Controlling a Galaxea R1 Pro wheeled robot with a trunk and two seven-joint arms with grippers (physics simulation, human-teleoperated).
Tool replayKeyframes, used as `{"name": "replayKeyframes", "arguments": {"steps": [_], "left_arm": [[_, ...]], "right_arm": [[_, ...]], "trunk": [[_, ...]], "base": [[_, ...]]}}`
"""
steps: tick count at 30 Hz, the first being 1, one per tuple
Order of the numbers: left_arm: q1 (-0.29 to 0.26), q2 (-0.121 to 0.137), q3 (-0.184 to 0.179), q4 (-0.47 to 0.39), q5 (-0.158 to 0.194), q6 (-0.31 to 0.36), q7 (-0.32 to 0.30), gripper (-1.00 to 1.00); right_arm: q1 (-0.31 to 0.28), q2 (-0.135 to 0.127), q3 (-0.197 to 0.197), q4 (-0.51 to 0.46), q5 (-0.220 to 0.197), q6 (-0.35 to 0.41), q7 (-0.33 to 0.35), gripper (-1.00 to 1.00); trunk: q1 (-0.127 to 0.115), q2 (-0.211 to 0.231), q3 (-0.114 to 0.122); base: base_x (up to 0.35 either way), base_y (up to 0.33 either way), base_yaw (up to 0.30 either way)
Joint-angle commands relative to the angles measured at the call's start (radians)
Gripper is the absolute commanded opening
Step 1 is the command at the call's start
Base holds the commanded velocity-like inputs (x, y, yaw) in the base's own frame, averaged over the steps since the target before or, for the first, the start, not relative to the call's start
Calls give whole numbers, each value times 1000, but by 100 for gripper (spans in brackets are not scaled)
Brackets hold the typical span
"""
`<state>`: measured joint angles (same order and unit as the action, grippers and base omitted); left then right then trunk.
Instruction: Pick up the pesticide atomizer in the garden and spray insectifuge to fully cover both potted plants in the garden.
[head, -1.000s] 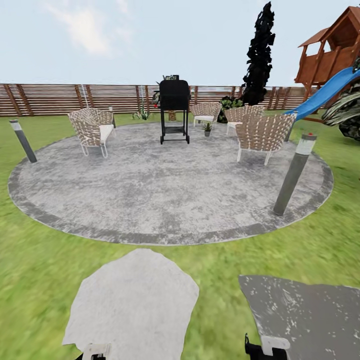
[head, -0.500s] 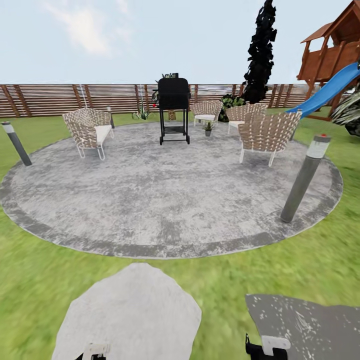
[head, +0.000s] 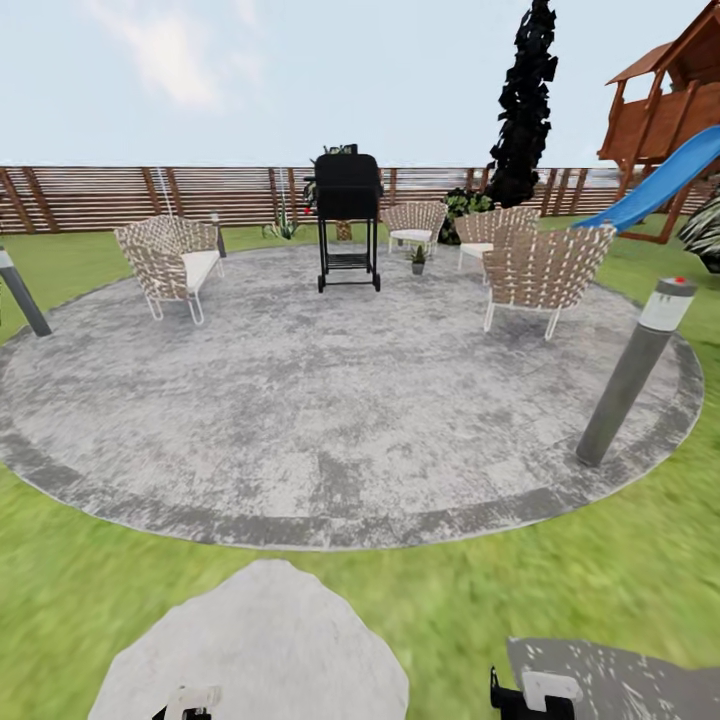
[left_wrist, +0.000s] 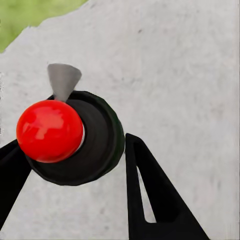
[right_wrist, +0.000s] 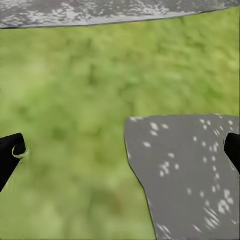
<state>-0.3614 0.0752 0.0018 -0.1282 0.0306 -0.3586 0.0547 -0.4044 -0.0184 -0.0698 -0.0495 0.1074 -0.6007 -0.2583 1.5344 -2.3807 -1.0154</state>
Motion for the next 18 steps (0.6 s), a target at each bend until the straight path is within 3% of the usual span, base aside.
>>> {"name": "replayKeyframes", "arguments": {"steps": [1, 18], "left_arm": [[-1, 0, 0, 1, 3, -3, 1, -100], [-1, 0, 0, 1, 3, -3, 0, -100]], "right_arm": [[-1, 0, -7, 1, 11, -2, -4, 100], [-1, 0, -7, 1, 11, -2, -4, 100]], "trunk": [[0, 0, -1], [0, 0, -1]], "base": [[336, 0, 0], [336, 0, 0]]}}
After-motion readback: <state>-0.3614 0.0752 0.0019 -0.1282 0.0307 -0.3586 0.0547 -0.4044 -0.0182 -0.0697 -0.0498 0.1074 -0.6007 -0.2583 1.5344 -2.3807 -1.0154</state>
